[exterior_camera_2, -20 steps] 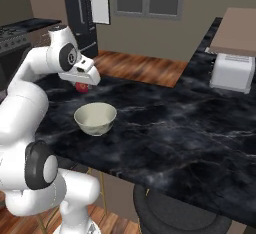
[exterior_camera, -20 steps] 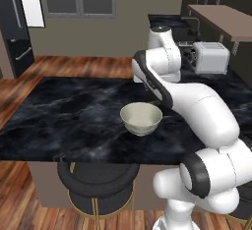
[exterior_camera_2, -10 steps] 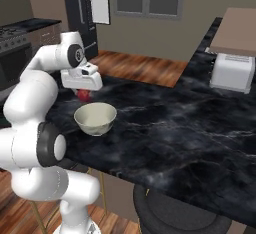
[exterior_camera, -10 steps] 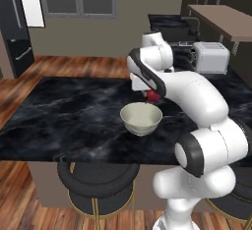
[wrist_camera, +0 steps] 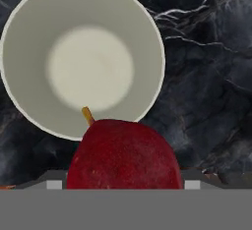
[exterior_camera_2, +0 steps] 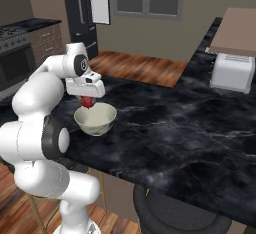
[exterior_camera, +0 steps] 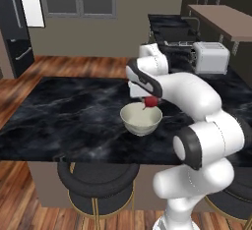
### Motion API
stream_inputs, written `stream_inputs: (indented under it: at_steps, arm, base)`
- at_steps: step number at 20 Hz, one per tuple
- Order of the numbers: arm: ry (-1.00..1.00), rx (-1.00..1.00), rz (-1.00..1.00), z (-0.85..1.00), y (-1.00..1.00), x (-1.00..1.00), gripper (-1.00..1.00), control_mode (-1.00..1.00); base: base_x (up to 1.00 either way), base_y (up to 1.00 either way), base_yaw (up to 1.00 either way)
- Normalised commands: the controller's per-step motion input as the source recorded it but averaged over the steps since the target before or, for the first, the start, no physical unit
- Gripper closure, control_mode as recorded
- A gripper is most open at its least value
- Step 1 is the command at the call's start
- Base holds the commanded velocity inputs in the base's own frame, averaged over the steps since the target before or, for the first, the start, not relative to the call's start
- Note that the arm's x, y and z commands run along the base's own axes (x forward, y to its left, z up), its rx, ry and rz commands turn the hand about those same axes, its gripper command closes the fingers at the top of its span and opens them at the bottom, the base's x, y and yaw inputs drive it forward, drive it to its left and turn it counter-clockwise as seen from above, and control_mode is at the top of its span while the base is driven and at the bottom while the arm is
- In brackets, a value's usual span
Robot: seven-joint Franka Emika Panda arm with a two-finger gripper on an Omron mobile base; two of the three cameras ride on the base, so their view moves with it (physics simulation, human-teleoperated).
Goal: Retrieve the pear and banana from the fridge and place them into the bowl on the dining table.
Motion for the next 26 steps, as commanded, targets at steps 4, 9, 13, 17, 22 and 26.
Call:
stream_inputs:
  at_steps: [4,9,13,17,22,26]
  arm:
    - [0.06,0.00,0.00,-0.34,0.00,0.41,1.00,-1.00]
    - [0.04,0.00,0.00,-0.35,0.00,0.37,1.00,-1.00]
    - [0.00,0.00,0.00,-0.33,0.05,0.22,1.00,-1.00]
    - [0.00,0.00,0.00,-0.31,0.04,0.19,1.00,-1.00]
    - [0.00,0.00,0.00,-0.43,0.01,0.29,1.00,-1.00]
    - [0.00,0.00,0.00,-0.38,0.00,0.31,1.00,-1.00]
  base:
    - [0.00,0.00,0.00]
    - [0.00,0.00,0.00]
    - [0.00,0.00,0.00]
    - [0.00,0.00,0.00]
    - [0.00,0.00,0.00]
    - [0.00,0.00,0.00]
